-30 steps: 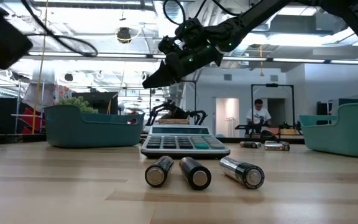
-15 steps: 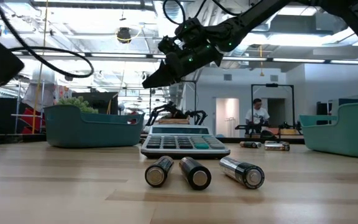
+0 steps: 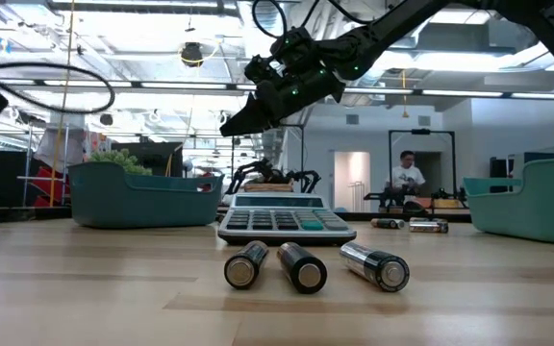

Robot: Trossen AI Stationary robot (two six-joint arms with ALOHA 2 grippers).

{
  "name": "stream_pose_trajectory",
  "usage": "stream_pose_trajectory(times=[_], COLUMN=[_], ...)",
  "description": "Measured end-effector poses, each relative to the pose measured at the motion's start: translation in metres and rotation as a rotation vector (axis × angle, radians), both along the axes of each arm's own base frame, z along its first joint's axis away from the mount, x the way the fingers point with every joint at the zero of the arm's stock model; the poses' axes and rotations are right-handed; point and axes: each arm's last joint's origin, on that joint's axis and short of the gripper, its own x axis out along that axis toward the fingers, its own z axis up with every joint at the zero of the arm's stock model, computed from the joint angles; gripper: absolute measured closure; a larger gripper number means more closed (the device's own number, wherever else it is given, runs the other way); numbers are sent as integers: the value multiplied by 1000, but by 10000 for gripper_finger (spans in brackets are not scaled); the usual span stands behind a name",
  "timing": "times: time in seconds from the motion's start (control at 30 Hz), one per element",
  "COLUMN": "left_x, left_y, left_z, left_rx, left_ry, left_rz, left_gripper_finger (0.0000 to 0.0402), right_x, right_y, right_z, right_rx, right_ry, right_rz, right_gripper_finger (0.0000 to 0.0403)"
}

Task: Sort batteries
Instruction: Put the brown/black battery into the green bin

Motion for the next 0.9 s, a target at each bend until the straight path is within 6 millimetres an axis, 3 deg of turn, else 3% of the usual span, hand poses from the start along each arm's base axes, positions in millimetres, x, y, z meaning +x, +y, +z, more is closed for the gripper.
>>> stream_pose_trajectory(times=[0.33,0.7,0.9], left_x=[4,3,3], left_y=[-5,-3,1], left_z=[-12,-14,-17], left_rx=[-11,32,61], left_ry=[22,6,-5], left_rz=[-64,-63,-83], left_gripper_finger=[232,357,362], right_x=[0,0,0], right_y=[0,0,1], right_z=[0,0,0], right_rx=[9,13,14], right_ry=[1,0,0], right_rz=[-5,-11,-9], right_gripper_finger=[180,180,180])
